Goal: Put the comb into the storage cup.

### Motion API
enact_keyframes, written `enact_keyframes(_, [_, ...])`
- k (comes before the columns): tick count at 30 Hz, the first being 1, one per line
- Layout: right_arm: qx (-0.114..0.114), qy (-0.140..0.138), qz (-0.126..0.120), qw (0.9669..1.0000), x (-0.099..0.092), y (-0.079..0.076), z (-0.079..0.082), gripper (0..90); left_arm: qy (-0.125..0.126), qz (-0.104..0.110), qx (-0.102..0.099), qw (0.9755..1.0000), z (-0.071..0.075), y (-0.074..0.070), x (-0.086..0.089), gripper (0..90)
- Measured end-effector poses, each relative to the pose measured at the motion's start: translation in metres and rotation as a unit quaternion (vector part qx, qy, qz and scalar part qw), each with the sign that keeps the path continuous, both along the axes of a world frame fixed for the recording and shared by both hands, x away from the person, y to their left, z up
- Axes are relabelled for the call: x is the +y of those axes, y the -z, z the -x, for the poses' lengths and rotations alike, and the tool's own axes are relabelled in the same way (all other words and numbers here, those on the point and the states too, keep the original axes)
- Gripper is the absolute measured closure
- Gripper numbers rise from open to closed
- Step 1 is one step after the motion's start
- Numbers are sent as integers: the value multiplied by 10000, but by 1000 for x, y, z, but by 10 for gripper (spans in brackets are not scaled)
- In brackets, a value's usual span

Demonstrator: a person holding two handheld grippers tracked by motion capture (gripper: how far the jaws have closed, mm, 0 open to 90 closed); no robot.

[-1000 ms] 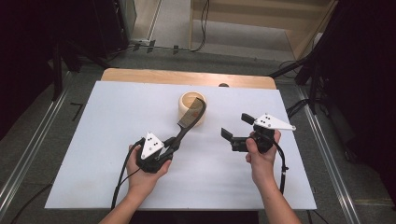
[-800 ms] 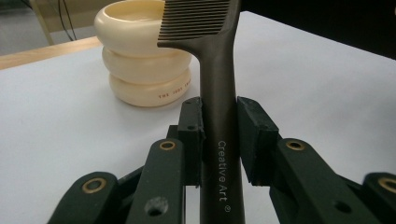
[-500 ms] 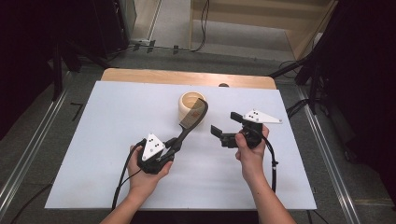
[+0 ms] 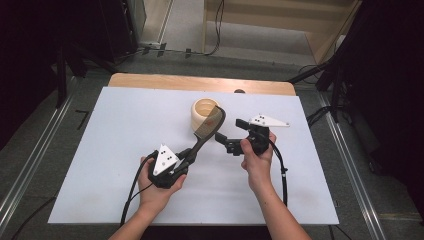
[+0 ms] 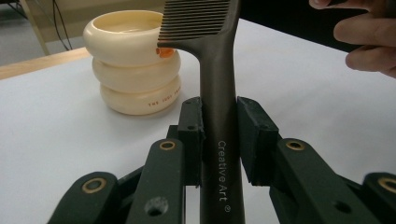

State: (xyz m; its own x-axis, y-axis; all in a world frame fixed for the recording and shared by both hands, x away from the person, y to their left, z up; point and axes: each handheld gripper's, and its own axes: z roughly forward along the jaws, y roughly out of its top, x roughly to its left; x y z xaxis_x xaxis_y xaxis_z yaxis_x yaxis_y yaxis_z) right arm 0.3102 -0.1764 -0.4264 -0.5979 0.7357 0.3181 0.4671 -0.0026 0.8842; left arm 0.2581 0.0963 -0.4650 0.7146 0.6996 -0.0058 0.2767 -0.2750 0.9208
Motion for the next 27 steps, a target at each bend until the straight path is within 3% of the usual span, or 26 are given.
enact_keyframes(4, [85,-72,-69,9999,6,-1,-4,0,54,-17,-34,10000,1,0,0,726])
enact_keyframes(6, [121,-80,34,9999,11,-3,-5,0,77,-27,-55,10000,1,-1,0,726])
enact_keyframes(8, [113,16,49,9999,14,-3,-5,127,73,-26,-84,9999,2,-1,0,726])
enact_keyframes(13, [307,143,-86,9994,17,-2,-10,211,78,-22,-146,9999,3,-2,0,726])
enact_keyframes(21, [667,-38,-478,9966,20,6,-17,448,120,-39,-172,9998,4,-1,-2,726])
enact_keyframes(27, [952,-216,-770,9922,22,10,-22,552,144,-51,-203,9997,5,0,-3,726])
